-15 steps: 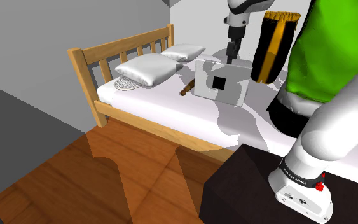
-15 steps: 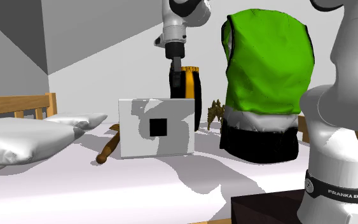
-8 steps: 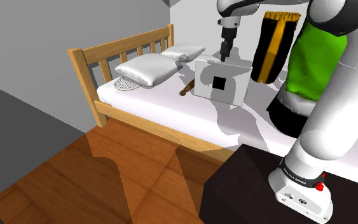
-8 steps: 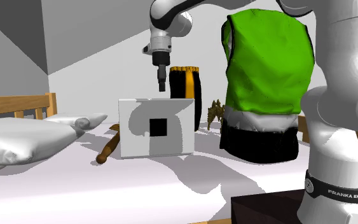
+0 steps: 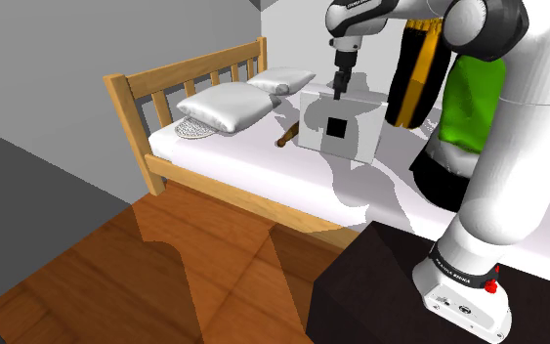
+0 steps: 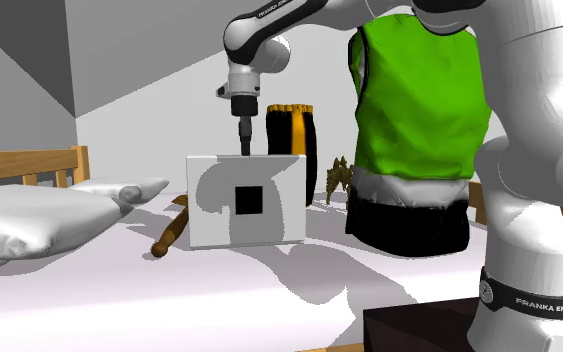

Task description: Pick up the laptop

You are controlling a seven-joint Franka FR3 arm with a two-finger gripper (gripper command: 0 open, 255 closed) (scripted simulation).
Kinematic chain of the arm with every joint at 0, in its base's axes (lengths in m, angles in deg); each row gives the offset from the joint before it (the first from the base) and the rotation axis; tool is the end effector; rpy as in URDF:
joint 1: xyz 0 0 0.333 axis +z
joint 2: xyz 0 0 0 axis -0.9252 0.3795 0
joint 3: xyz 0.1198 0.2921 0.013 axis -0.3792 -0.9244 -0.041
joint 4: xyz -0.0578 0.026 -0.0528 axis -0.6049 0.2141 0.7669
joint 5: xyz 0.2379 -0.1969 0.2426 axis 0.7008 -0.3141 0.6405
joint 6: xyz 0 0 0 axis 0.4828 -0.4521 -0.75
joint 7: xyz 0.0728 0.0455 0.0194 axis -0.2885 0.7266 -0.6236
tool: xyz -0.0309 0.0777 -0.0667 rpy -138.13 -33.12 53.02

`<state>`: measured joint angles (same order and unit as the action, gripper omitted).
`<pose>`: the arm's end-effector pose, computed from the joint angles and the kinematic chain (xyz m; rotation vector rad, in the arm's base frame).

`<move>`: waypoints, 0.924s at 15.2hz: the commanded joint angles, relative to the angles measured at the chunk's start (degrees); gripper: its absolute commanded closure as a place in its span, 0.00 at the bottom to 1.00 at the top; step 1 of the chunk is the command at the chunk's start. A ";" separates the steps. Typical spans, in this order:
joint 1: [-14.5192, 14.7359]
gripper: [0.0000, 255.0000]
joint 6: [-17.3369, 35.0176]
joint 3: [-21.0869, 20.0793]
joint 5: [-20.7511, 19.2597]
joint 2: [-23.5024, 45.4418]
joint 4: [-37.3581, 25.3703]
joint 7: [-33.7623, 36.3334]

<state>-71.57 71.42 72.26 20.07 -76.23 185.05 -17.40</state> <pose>0.5657 -0.2503 0.4954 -3.0941 -0.5042 0.0044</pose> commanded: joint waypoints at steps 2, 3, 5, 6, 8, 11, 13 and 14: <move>-0.05 0.00 2.72 -0.03 0.24 0.44 2.29 -0.29; -0.05 0.00 2.72 -0.03 0.23 0.42 2.31 -0.28; -0.07 1.00 2.77 -0.03 0.26 0.49 2.30 -0.31; -0.06 1.00 2.83 -0.02 0.24 0.42 2.42 -0.31; -0.03 1.00 2.84 -0.04 0.21 0.37 2.47 -0.26; -0.03 1.00 2.83 -0.04 0.22 0.38 2.45 -0.26; -0.03 1.00 2.82 -0.03 0.22 0.38 2.45 -0.27; -0.05 1.00 2.72 -0.03 0.24 0.44 2.29 -0.29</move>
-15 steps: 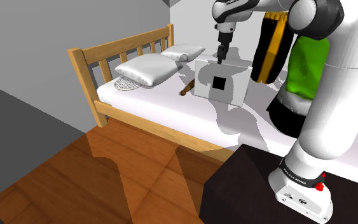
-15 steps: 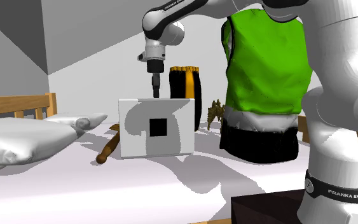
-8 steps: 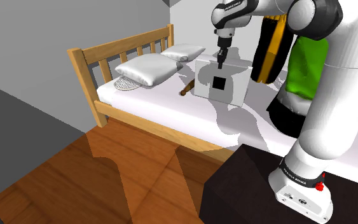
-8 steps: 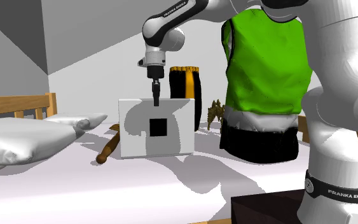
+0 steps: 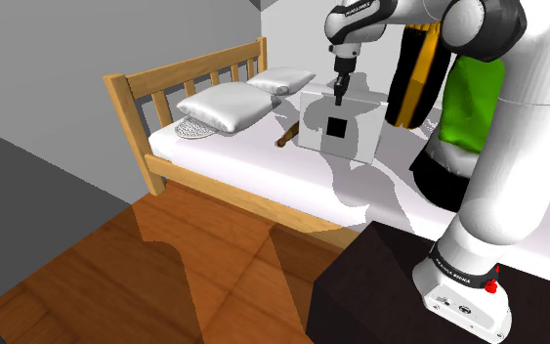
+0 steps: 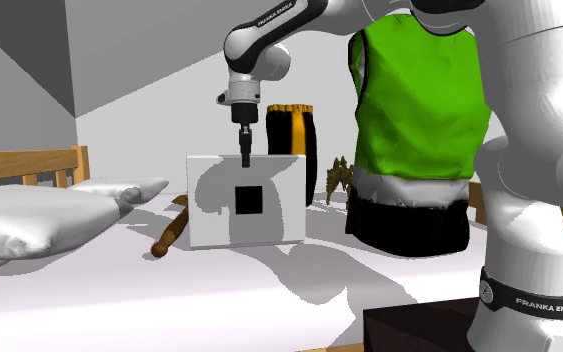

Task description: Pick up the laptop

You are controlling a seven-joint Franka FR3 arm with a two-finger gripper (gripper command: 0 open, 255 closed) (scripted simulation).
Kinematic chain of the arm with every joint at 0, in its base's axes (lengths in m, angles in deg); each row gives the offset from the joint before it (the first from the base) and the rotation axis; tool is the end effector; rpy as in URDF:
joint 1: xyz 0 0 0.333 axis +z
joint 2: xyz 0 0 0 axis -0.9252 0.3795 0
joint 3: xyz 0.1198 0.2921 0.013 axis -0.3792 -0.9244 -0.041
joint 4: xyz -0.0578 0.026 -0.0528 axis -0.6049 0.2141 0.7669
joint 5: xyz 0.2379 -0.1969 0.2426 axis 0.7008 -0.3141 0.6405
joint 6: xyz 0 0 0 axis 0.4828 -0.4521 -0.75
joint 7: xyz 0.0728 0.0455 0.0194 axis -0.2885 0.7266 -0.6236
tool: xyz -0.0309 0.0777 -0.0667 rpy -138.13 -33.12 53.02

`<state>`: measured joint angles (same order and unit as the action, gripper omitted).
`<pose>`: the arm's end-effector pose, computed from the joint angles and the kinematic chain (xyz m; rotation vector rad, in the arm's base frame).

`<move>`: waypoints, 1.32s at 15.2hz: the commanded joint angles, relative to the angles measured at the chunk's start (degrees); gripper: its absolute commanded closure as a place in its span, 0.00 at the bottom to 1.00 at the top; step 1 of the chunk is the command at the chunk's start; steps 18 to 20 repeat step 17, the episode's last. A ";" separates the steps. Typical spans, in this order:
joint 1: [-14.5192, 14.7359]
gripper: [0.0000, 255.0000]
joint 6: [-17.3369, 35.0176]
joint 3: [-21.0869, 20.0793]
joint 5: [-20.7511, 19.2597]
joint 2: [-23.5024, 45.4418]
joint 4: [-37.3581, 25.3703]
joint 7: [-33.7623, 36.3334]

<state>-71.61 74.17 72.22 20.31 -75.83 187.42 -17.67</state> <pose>0.5656 -0.2513 0.4757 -3.0939 -0.5044 0.0036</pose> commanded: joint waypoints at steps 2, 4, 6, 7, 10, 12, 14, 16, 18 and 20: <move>-0.03 1.00 -1.50 0.05 -0.12 -0.18 -1.35 0.08; -0.05 1.00 -2.99 0.08 -0.20 -0.32 -2.71 0.14; -0.09 1.00 -4.50 0.12 -0.26 -0.42 -4.12 0.20; -0.11 1.00 -5.26 0.14 -0.28 -0.45 -4.86 0.22; -0.20 1.00 -7.57 0.19 -0.32 -0.46 -7.17 0.27; -0.28 1.00 -9.13 0.23 -0.30 -0.38 -8.80 0.28; -0.37 1.00 -10.72 0.26 -0.26 -0.25 -10.52 0.28; -0.43 1.00 -11.65 0.28 -0.23 -0.15 -11.53 0.28; -0.43 1.00 -11.65 0.28 -0.23 -0.14 -11.55 0.28; -0.43 1.00 -11.65 0.28 -0.23 -0.14 -11.55 0.28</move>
